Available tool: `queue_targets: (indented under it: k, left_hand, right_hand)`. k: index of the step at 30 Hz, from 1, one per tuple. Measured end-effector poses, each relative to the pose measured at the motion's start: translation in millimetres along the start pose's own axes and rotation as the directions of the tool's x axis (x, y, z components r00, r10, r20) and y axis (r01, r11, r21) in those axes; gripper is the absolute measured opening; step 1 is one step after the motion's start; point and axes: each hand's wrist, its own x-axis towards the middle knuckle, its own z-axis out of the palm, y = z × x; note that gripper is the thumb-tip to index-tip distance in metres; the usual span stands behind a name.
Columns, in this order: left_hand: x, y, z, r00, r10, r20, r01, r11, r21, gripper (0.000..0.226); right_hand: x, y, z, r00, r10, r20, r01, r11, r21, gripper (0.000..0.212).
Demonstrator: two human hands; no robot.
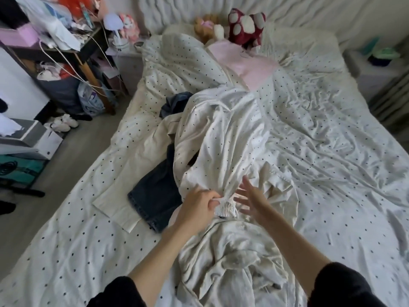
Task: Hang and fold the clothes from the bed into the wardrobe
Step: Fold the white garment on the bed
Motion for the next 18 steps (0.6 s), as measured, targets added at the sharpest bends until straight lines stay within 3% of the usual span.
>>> queue_targets:
  k: [1, 2, 4, 6, 10, 12, 15, 17, 18]
  left_hand:
    - [-13.5, 14.1, -5.4, 0.996, 0.006, 0.091, -0.005, 1.000, -0.005, 0.021]
    - [-23.7, 25.3, -9.4, 0.981, 0.005, 0.195, -0.004, 1.000, -0.006, 0.022]
    - [-48.9, 46.2, -17.6, 0.924, -0.002, 0.382, -0.005, 1.000, 0.018, 0.023]
    - [-72.8, 61.9, -24.9, 0.882, -0.010, 0.472, 0.002, 1.000, 0.018, 0.025]
    - [-112.3, 74.0, -28.6, 0.875, -0.015, 0.484, 0.006, 1.000, 0.022, 0.026]
    - [-131.6, 78.5, -24.5, 0.861, -0.011, 0.508, 0.032, 0.999, -0.032, 0.026]
    - [-148.5, 83.6, -4.3, 0.770, -0.023, 0.637, -0.014, 0.999, 0.053, 0.021]
    - [-155.0, 84.9, 15.7, 0.713, -0.049, 0.699, -0.088, 0.983, 0.159, 0.021]
    - [-157.2, 84.8, 24.8, 0.718, -0.058, 0.693, -0.105, 0.976, 0.191, 0.024]
  right_hand:
    - [-15.3, 0.3, -6.9, 0.994, 0.093, 0.052, -0.103, 0.967, 0.232, 0.057]
    - [-25.6, -0.1, -13.8, 0.987, 0.133, 0.092, -0.157, 0.920, 0.359, 0.054]
    - [-49.2, -0.1, -23.2, 0.982, 0.165, 0.092, -0.189, 0.878, 0.439, 0.040]
    - [-72.8, 0.9, -26.0, 0.981, 0.195, 0.008, -0.178, 0.876, 0.448, 0.017]
    - [-122.1, 12.6, -43.6, 0.948, 0.129, -0.290, -0.023, 0.939, 0.343, 0.009]
    - [-149.3, 26.9, -62.1, 0.928, 0.057, -0.369, 0.036, 0.970, 0.241, 0.012]
    - [-188.8, 58.8, -84.4, 0.935, -0.060, -0.350, 0.051, 0.998, -0.035, 0.016]
    - [-211.8, 83.0, -92.4, 0.955, -0.042, -0.294, -0.002, 0.989, -0.148, 0.017]
    - [-220.7, 94.8, -95.3, 0.961, -0.031, -0.273, -0.019, 0.984, -0.178, 0.017]
